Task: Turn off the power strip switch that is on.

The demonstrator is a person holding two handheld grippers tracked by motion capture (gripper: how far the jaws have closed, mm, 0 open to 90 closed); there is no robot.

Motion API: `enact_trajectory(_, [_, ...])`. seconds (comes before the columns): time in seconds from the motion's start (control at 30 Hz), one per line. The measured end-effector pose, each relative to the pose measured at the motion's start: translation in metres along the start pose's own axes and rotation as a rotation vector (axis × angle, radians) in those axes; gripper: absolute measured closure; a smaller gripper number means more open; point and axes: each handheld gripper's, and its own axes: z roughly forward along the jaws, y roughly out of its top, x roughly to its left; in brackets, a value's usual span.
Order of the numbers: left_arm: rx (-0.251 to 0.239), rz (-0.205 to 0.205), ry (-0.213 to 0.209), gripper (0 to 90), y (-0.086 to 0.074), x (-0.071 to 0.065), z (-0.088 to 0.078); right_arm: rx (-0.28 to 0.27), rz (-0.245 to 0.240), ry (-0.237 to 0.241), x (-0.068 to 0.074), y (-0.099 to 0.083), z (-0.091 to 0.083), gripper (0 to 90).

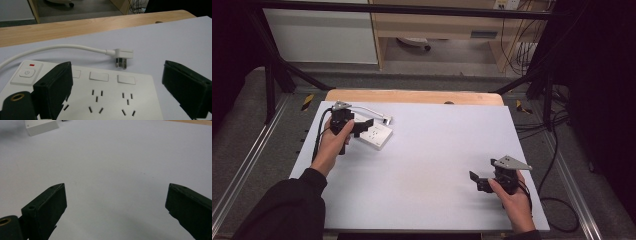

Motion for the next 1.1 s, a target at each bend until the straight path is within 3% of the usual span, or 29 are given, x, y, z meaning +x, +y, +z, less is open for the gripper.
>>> enact_trajectory(0.13, [0.013,-0.003,-0.019,9.4,-0.003,-0.006,-0.011,0.000,0.003,-0.003,0.001,0.000,0.000,4.0])
enact_trajectory(0.3, [0.030,0.032,-0.032,9.4,-0.007,-0.012,-0.023,-0.001,0.000,-0.006,0.000,0.000,0.000,3.9])
enact_trajectory(0.7, [0.086,0.049,-0.044,9.5,-0.033,-0.021,-0.047,0.000,-0.002,-0.008,0.000,0.000,0.000,4.0])
enact_trajectory(1.1, [0.068,0.053,-0.057,9.6,-0.049,-0.026,-0.076,-0.002,-0.002,-0.010,0.000,0.000,0.000,4.0])
